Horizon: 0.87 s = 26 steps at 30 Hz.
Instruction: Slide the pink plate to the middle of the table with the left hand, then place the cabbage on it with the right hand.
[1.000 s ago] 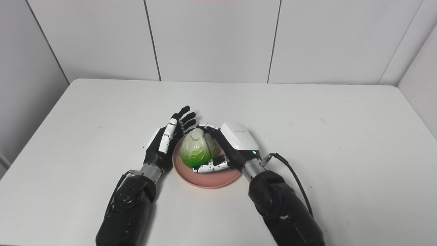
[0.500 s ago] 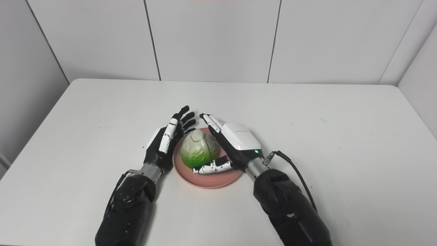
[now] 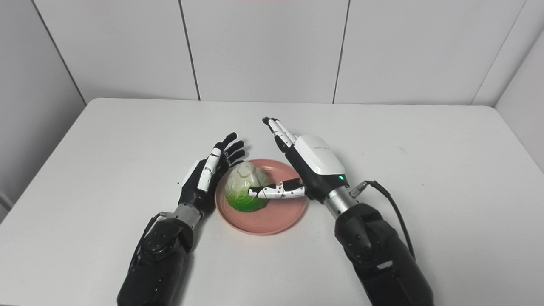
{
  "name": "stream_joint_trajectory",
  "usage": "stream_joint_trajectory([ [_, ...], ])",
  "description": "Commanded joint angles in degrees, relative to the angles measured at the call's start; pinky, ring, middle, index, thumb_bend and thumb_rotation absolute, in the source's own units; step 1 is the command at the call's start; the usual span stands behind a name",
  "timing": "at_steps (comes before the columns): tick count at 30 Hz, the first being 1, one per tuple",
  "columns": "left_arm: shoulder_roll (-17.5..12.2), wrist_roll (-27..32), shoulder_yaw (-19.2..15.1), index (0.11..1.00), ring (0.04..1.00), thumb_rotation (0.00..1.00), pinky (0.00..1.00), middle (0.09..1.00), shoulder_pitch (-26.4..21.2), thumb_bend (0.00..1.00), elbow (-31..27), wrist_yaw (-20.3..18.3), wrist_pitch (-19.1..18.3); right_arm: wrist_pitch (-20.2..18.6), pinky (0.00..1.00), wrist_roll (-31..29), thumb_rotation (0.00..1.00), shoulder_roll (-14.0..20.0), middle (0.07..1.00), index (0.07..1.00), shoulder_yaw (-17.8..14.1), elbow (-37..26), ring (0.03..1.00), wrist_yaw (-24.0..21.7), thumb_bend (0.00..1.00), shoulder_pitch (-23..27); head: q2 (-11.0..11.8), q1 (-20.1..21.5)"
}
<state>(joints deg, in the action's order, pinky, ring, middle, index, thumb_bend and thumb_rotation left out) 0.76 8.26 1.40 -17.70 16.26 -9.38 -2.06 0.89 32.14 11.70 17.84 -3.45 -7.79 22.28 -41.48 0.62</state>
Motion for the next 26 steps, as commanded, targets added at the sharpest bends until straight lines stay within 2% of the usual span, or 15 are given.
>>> stream_joint_trajectory([
  [1,-0.67,-1.09,-0.09,0.925,0.923,1.0,0.91,0.93,2.41,0.42,1.06,0.7,0.1,3.3,0.8,-3.5,0.63,-0.69,1.0,1.0,-2.28,-2.26,0.947,2.16,1.0,-0.23,0.0,0.13],
  [4,-0.49,-1.91,-0.48,0.945,0.937,1.0,0.94,0.952,3.5,0.43,-0.17,1.76,1.12,2.01,0.87,-5.87,0.68,-1.06,1.0,1.0,-4.38,-3.12,0.973,2.26,1.0,-2.46,-0.02,0.48],
  [5,-0.47,-2.2,-0.53,0.965,0.953,1.0,0.95,0.969,3.92,0.43,-0.7,2.02,1.32,1.58,0.87,-6.13,0.84,-1.04,1.0,1.0,-4.88,-3.37,0.971,2.3,0.99,-3.18,-0.02,0.48],
  [8,-1.16,-4.33,0.08,0.986,0.97,1.0,0.95,0.987,5.32,0.43,-2.01,2.7,3.13,-1.15,0.91,-8.5,0.98,-1.07,1.0,1.0,-6.77,-4.58,0.988,1.1,0.94,-6.18,-0.17,0.77],
  [11,-1.98,-6.64,0.94,0.999,0.994,1.0,0.99,0.999,6.6,0.41,-3.46,2.96,3.78,-3.43,0.96,-10.71,1.0,-1.3,1.0,1.0,-8.09,-5.23,0.999,0.09,0.92,-8.65,-0.23,1.85],
  [14,-2.64,-7.46,1.59,1.0,1.0,1.0,1.0,1.0,8.29,0.41,-5.43,2.15,3.85,-3.41,1.0,-13.48,1.0,-2.45,1.0,1.0,-9.93,-5.4,1.0,0.95,0.87,-11.57,-0.33,2.28],
  [19,-4.9,-10.01,3.3,1.0,1.0,0.97,1.0,1.0,11.22,0.51,-8.75,1.45,3.5,-2.49,1.0,-17.06,1.0,-4.82,1.0,1.0,-12.6,-5.66,1.0,2.34,0.8,-15.75,-0.65,2.39],
  [22,-5.62,-12.35,4.17,1.0,1.0,0.99,1.0,1.0,13.87,0.6,-11.9,2.23,2.19,0.97,0.98,-19.46,1.0,-5.97,1.0,1.0,-13.52,-3.96,1.0,3.61,0.64,-17.78,-0.72,2.91],
  [26,-5.32,-13.78,4.35,1.0,1.0,1.0,1.0,1.0,16.26,0.61,-14.48,2.83,1.12,3.24,0.98,-21.95,1.0,-6.38,0.997,0.997,-13.64,-2.33,1.0,3.32,0.47,-18.9,-0.69,3.16],
])
